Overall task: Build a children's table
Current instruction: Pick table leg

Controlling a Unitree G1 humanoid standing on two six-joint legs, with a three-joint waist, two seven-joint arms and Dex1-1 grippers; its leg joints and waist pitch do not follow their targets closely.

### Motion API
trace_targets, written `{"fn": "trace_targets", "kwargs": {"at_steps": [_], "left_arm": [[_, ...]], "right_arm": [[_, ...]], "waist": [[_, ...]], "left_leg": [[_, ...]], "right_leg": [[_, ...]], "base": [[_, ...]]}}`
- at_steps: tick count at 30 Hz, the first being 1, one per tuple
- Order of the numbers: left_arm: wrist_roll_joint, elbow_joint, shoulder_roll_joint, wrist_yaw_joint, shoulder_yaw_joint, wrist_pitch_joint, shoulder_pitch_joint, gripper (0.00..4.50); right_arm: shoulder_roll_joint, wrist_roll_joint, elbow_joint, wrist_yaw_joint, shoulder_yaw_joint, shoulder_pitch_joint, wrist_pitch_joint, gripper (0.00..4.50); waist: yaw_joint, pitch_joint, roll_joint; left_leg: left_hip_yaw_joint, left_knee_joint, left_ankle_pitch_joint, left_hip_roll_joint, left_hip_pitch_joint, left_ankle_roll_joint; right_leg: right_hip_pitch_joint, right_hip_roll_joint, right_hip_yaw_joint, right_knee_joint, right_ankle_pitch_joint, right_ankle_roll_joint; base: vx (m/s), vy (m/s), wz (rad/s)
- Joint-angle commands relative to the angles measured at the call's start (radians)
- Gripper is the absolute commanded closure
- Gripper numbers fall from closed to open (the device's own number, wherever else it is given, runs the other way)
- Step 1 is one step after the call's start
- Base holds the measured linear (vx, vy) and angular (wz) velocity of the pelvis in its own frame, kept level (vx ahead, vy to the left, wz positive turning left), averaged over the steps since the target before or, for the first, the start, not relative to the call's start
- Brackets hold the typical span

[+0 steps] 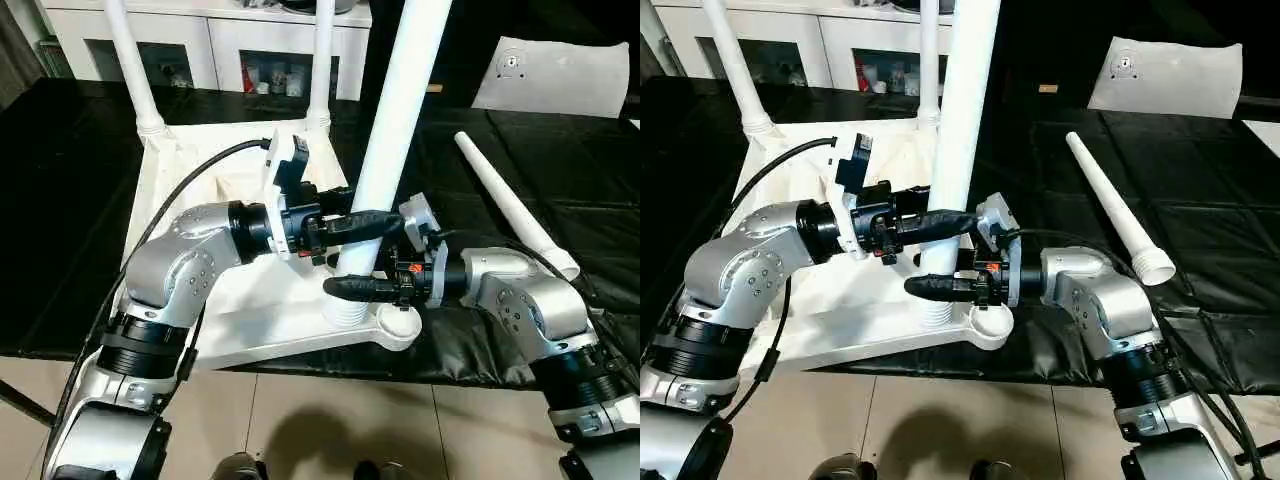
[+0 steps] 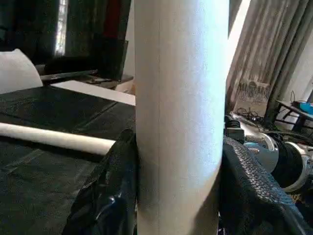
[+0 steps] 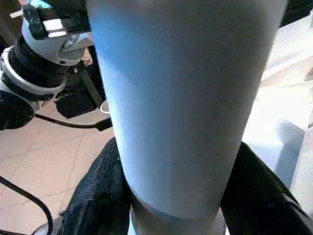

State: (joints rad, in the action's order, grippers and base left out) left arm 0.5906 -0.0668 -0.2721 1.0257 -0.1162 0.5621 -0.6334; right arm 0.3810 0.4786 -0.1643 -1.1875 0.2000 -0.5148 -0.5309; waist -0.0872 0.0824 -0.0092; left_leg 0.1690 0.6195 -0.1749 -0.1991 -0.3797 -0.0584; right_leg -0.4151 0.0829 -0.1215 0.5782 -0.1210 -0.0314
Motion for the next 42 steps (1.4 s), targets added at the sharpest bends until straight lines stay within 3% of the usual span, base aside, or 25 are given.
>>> {"fn": "trace_targets", "kwargs": {"at_steps": [1,3,4,8,14,18,22,27,29,30,31,33,35,37,40,42], "left_arm": [[0.001,0.007,0.012,0.003,-0.010,0.008,-0.030,2.62],[0.017,0.007,0.023,-0.007,0.001,0.023,-0.033,2.62],[0.054,0.026,0.030,-0.001,0.011,0.055,-0.034,2.06],[0.141,0.049,0.085,-0.071,0.072,0.110,-0.033,1.73],[0.218,0.082,0.177,-0.203,0.152,0.120,-0.014,1.34],[0.221,0.103,0.208,-0.271,0.191,0.110,-0.004,0.92],[0.179,0.088,0.220,-0.380,0.254,0.038,0.008,0.51],[0.142,0.044,0.213,-0.476,0.316,-0.010,0.000,0.40],[0.039,-0.003,0.182,-0.545,0.294,-0.036,-0.003,0.40],[0.039,-0.003,0.182,-0.545,0.294,-0.036,-0.003,0.40],[-0.057,-0.025,0.141,-0.551,0.228,-0.067,0.004,0.40],[-0.128,-0.023,0.106,-0.524,0.149,-0.087,0.016,0.40],[-0.142,-0.004,0.100,-0.500,0.111,-0.089,0.021,0.40],[-0.140,0.036,0.101,-0.464,0.069,-0.080,0.020,0.40],[-0.133,0.073,0.092,-0.419,0.036,-0.074,0.022,0.40],[-0.107,0.117,0.082,-0.370,0.017,-0.064,0.028,0.40]], "right_arm": [[-0.001,-0.007,-0.015,0.000,-0.005,-0.019,0.006,2.56],[-0.003,-0.007,-0.015,0.001,-0.006,-0.018,0.007,2.57],[-0.008,-0.009,-0.013,0.009,-0.008,-0.012,0.010,2.57],[-0.022,-0.006,-0.007,0.036,-0.021,0.001,0.015,2.58],[-0.078,0.011,-0.002,0.141,-0.077,0.016,0.018,2.58],[-0.115,0.022,0.002,0.208,-0.111,0.025,0.020,2.58],[-0.184,0.054,0.026,0.313,-0.180,0.051,0.034,2.58],[-0.201,0.052,0.066,0.346,-0.186,0.082,0.046,2.58],[-0.196,0.028,0.082,0.353,-0.167,0.096,0.056,2.58],[-0.196,0.028,0.082,0.353,-0.167,0.096,0.056,2.58],[-0.192,0.005,0.085,0.359,-0.150,0.100,0.063,2.58],[-0.182,-0.036,0.079,0.367,-0.122,0.101,0.076,2.58],[-0.175,-0.067,0.070,0.374,-0.104,0.100,0.090,2.58],[-0.167,-0.095,0.064,0.384,-0.087,0.102,0.101,2.58],[-0.164,-0.113,0.059,0.397,-0.079,0.104,0.109,2.58],[-0.164,-0.126,0.052,0.411,-0.077,0.104,0.117,2.58]], "waist": [[0.001,-0.092,-0.012],[0.001,-0.093,-0.012],[0.001,-0.092,-0.011],[-0.002,-0.094,-0.011],[0.000,-0.093,-0.012],[0.001,-0.093,-0.011],[0.002,-0.094,-0.011],[0.004,-0.093,-0.009],[0.006,-0.092,-0.008],[0.007,-0.092,-0.005],[0.005,-0.092,-0.004],[0.005,-0.092,-0.003],[0.003,-0.094,-0.001],[-0.001,-0.095,-0.002],[0.003,-0.094,-0.001],[0.005,-0.092,-0.002]], "left_leg": [[-0.006,-0.073,-0.191,-0.030,0.014,0.021],[-0.005,-0.073,-0.191,-0.030,0.014,0.020],[-0.006,-0.073,-0.193,-0.031,0.015,0.020],[-0.003,-0.069,-0.192,-0.030,0.016,0.018],[-0.005,-0.070,-0.197,-0.028,0.014,0.020],[-0.006,-0.072,-0.193,-0.029,0.013,0.018],[-0.007,-0.073,-0.193,-0.028,0.013,0.015],[-0.007,-0.074,-0.206,-0.024,0.014,0.011],[-0.008,-0.076,-0.217,-0.024,0.016,0.011],[-0.009,-0.076,-0.222,-0.022,0.016,0.009],[-0.012,-0.078,-0.224,-0.023,0.018,0.006],[-0.014,-0.080,-0.229,-0.025,0.019,0.001],[-0.011,-0.078,-0.217,-0.028,0.020,-0.003],[-0.011,-0.078,-0.207,-0.031,0.017,-0.002],[-0.011,-0.079,-0.213,-0.031,0.013,0.000],[-0.009,-0.077,-0.229,-0.028,0.013,0.002]], "right_leg": [[0.061,0.067,0.050,-0.073,-0.470,-0.082],[0.061,0.067,0.050,-0.072,-0.464,-0.086],[0.061,0.067,0.050,-0.071,-0.463,-0.088],[0.060,0.068,0.049,-0.069,-0.441,-0.114],[0.062,0.066,0.045,-0.076,-0.466,-0.092],[0.062,0.065,0.045,-0.077,-0.470,-0.080],[0.061,0.063,0.044,-0.078,-0.468,-0.066],[0.060,0.061,0.042,-0.084,-0.494,-0.026],[0.057,0.058,0.040,-0.087,-0.502,-0.006],[0.057,0.058,0.039,-0.089,-0.514,0.010],[0.055,0.059,0.039,-0.092,-0.525,0.020],[0.053,0.060,0.041,-0.090,-0.522,0.025],[0.052,0.064,0.045,-0.085,-0.494,0.001],[0.056,0.068,0.047,-0.076,-0.447,-0.046],[0.058,0.068,0.050,-0.072,-0.423,-0.071],[0.058,0.069,0.049,-0.075,-0.449,-0.068]], "base": [[0.000,0.000,0.00],[0.000,0.000,0.00],[0.000,0.000,0.00],[0.000,0.000,0.00],[0.000,0.000,0.00],[0.000,0.000,0.00],[0.000,0.000,0.00],[0.000,0.000,0.00],[0.000,0.000,0.00],[0.000,0.000,0.00],[0.000,0.000,0.00],[0.000,0.000,0.00],[0.000,0.000,0.00],[0.000,0.000,0.00],[0.000,0.000,0.00],[0.000,0.000,0.00]]}}
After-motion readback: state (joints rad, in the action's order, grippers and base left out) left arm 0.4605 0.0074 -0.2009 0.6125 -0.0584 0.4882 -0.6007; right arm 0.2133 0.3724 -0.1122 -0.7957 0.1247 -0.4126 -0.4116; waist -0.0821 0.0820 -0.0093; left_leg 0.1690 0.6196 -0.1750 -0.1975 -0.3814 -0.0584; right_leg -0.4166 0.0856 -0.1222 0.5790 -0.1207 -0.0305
